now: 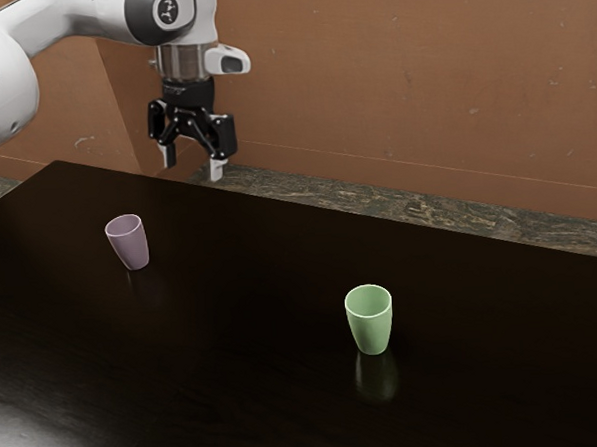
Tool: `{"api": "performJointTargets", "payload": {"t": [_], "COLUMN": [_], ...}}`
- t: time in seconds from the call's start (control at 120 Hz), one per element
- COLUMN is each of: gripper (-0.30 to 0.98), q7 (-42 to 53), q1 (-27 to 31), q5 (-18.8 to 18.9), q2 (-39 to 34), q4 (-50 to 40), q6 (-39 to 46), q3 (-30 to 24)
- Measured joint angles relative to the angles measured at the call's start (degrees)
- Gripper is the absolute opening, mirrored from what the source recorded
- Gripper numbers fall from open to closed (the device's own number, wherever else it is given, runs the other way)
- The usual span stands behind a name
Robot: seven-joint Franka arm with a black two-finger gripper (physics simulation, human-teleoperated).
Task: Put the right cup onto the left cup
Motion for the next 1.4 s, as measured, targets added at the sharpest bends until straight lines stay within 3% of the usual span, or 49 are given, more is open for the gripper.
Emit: {"api": "performJointTargets", "payload": {"t": [0.25,0.475,0.733,1.067,1.4], "gripper": [0.69,0.69,0.69,0.69,0.69], "q7": [-0.88,-1.60,-3.94,-7.03,-9.03], "q1": [-0.95,-1.53,-1.98,-2.41,-2.04], "q5": [-0.75,-1.10,-0.67,2.11,2.55], "q2": [1.43,5.25,10.97,14.03,17.80], "q4": [-3.36,-8.83,-9.08,-11.43,-11.90], "q6": [5.60,15.87,23.90,31.33,34.46], "q3": [-0.62,-7.21,-15.10,-15.53,-15.52]}}
